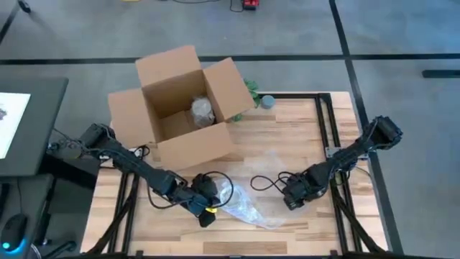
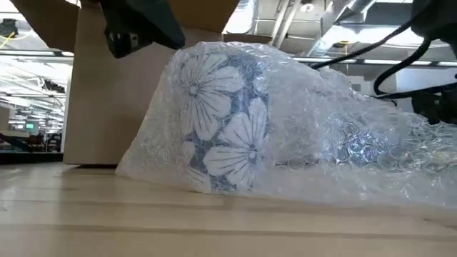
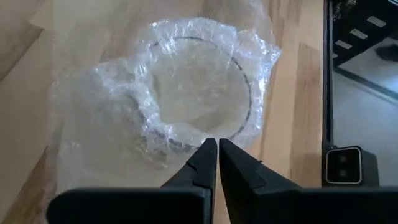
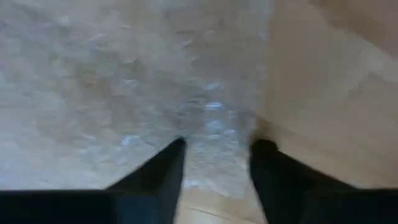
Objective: Wrap mug
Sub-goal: Wrap the blue mug with the bubble wrap
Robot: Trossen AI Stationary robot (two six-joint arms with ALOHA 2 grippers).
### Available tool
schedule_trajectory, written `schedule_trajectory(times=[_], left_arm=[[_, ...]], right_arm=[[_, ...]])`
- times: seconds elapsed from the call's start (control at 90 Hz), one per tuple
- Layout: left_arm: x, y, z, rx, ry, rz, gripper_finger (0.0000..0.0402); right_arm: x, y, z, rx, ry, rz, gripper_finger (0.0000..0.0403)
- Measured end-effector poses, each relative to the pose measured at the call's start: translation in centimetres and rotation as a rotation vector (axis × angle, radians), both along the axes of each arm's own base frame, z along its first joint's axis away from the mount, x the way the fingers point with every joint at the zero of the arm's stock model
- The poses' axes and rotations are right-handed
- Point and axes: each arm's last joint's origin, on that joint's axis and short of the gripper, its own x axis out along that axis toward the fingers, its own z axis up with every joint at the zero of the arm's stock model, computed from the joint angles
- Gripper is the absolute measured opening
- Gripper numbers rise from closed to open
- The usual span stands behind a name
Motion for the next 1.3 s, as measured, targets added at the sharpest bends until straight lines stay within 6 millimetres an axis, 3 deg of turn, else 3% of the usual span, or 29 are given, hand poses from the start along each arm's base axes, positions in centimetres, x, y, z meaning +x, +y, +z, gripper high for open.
schedule_trajectory(times=[0.078,0.133,0.367,0.544,0.844,1.078,1.3], left_arm=[[-0.1,0.2,-0.4,0.009,0.009,0.001,0.0000],[-0.2,0.3,-0.7,0.008,0.015,0.006,0.0000],[-0.4,0.4,-1.8,-0.001,-0.004,0.003,0.0000],[-0.2,0.6,-1.7,0.007,-0.019,0.020,0.0000],[1.3,0.7,-2.6,0.018,-0.080,0.041,0.0000],[2.4,0.8,-3.4,0.017,-0.119,0.047,0.0000],[3.0,1.3,-3.1,0.029,-0.161,0.035,0.0000]], right_arm=[[0.5,-0.2,0.5,-0.035,-0.045,0.016,0.0031],[1.0,-0.4,1.1,-0.091,-0.097,0.014,0.0012],[3.8,-0.9,6.8,-0.172,-0.371,-0.010,0.0002],[6.2,-1.5,10.9,-0.218,-0.571,0.068,0.0001],[10.7,-2.1,15.7,-0.275,-0.994,0.193,0.0000],[12.9,-2.3,16.2,-0.273,-1.134,0.213,0.0000],[14.7,-1.2,14.5,-0.197,-1.169,0.252,0.0000]])
